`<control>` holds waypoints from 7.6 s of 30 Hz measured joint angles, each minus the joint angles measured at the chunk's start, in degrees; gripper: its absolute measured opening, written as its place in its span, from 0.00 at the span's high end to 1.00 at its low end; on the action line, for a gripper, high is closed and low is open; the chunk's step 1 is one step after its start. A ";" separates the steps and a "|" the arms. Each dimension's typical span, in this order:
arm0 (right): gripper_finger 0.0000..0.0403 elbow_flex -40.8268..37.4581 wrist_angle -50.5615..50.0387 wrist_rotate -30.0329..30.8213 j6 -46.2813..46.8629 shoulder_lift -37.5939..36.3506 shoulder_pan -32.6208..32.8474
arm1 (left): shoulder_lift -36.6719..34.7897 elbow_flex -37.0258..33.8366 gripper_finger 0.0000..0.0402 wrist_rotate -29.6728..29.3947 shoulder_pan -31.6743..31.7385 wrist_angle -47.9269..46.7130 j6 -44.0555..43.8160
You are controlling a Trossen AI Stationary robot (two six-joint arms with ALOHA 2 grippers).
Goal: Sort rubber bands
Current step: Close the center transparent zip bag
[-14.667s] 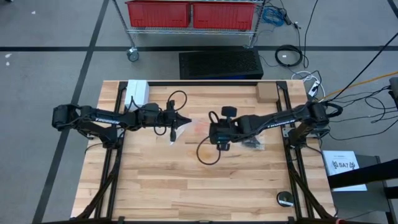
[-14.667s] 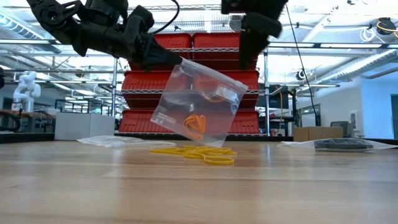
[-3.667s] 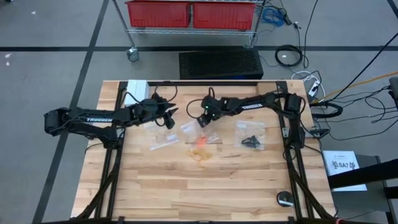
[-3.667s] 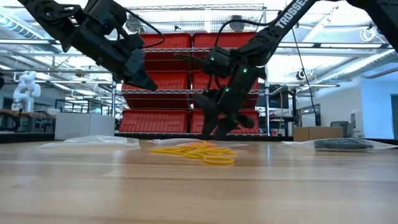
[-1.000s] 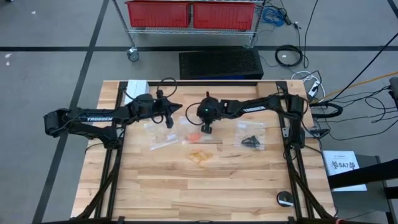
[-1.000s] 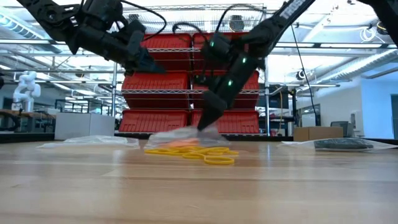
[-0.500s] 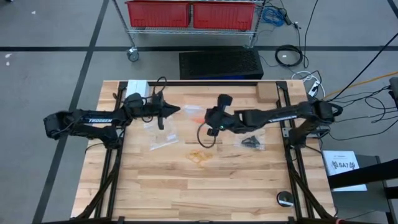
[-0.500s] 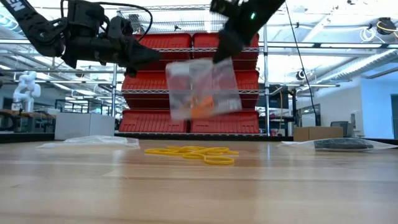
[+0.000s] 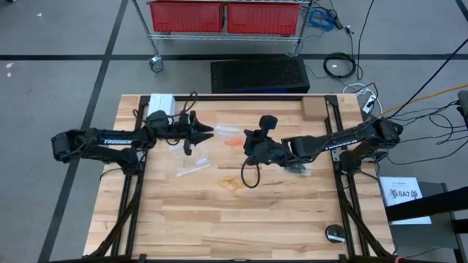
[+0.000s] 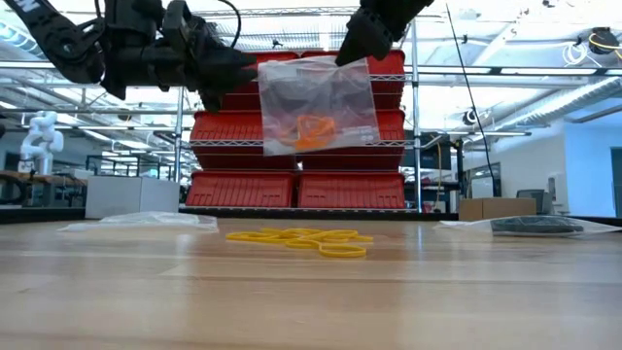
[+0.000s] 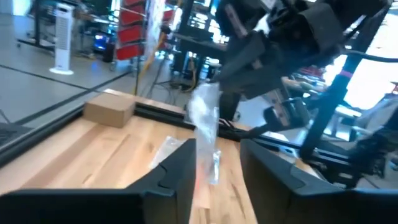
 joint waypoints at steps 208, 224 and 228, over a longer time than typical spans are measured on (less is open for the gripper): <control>0.83 9.00 -37.37 -24.27 29.39 -2.27 0.97 | 1.84 7.47 0.99 -27.85 -16.86 -14.69 25.22; 0.55 -4.04 0.95 -35.03 5.11 18.58 -5.68 | -7.89 7.47 1.00 -35.36 -15.08 -32.57 30.59; 0.51 -1.83 1.53 -38.66 4.51 21.92 -6.51 | -7.89 7.47 1.00 -35.20 -15.05 -33.01 31.53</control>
